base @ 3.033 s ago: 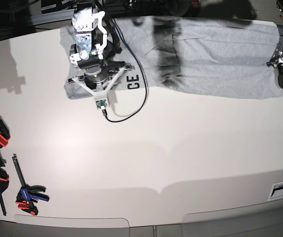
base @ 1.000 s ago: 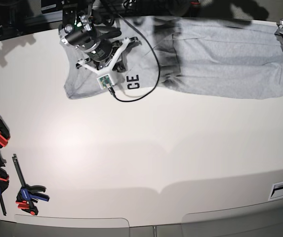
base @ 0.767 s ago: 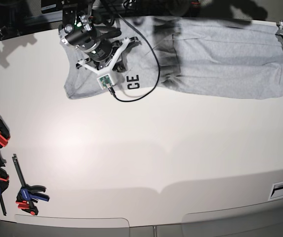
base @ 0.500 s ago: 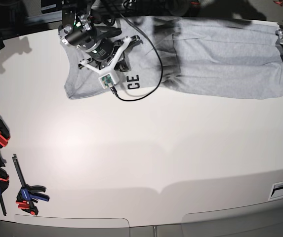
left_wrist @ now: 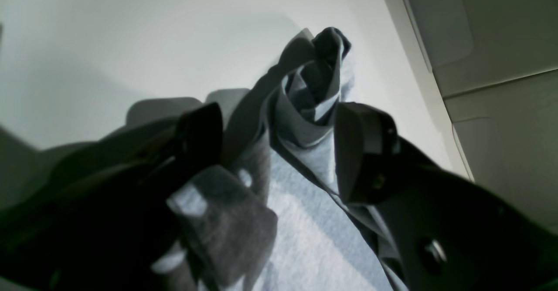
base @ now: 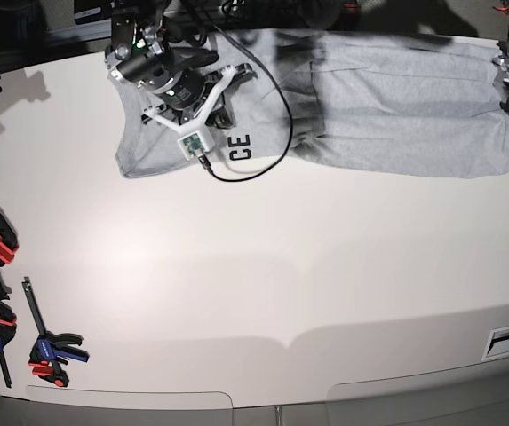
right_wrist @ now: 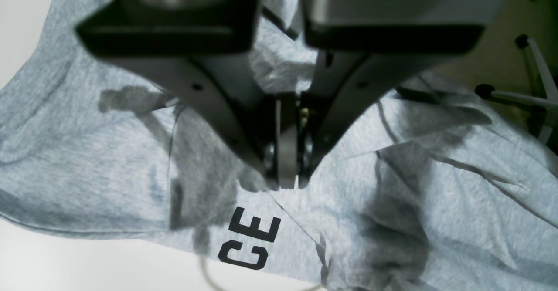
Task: Fold the T-shirt properly
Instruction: 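Hold the shirt edge with the right gripper while the left gripper grasps the opposite edge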
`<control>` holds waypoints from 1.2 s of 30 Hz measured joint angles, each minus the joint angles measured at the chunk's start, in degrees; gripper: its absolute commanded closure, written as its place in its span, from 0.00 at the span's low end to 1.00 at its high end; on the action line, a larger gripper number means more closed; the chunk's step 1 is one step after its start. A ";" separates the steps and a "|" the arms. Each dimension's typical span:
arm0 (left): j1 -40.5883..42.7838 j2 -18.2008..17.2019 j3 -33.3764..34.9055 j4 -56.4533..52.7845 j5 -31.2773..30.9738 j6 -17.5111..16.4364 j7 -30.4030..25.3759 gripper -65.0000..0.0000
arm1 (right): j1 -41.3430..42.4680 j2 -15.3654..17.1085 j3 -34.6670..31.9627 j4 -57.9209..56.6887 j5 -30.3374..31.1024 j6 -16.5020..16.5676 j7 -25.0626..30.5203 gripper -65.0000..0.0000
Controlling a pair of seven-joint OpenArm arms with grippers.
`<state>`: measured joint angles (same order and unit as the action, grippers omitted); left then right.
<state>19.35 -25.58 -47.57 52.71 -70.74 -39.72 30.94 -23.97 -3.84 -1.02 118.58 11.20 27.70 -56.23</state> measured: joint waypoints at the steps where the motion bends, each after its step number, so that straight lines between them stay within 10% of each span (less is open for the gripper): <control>1: 0.00 0.00 0.00 0.00 0.00 0.00 -0.02 0.42 | 0.02 0.02 0.02 0.00 -0.02 0.00 0.02 1.00; 18: -0.66 -0.17 3.82 0.04 -1.53 -0.63 1.42 0.44 | 0.00 0.02 0.00 0.00 -0.02 0.00 0.04 1.00; 27: -0.66 -0.13 4.02 0.15 -4.09 -0.66 0.15 0.97 | 0.00 0.02 0.00 0.00 0.00 0.00 0.07 1.00; 36: -0.66 -0.15 4.02 0.15 -4.11 -0.66 0.13 1.00 | 0.00 0.02 0.02 0.00 -0.02 0.00 0.28 1.00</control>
<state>18.70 -25.74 -43.55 52.86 -74.85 -40.38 31.07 -23.97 -3.81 -0.99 118.58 11.18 27.70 -55.94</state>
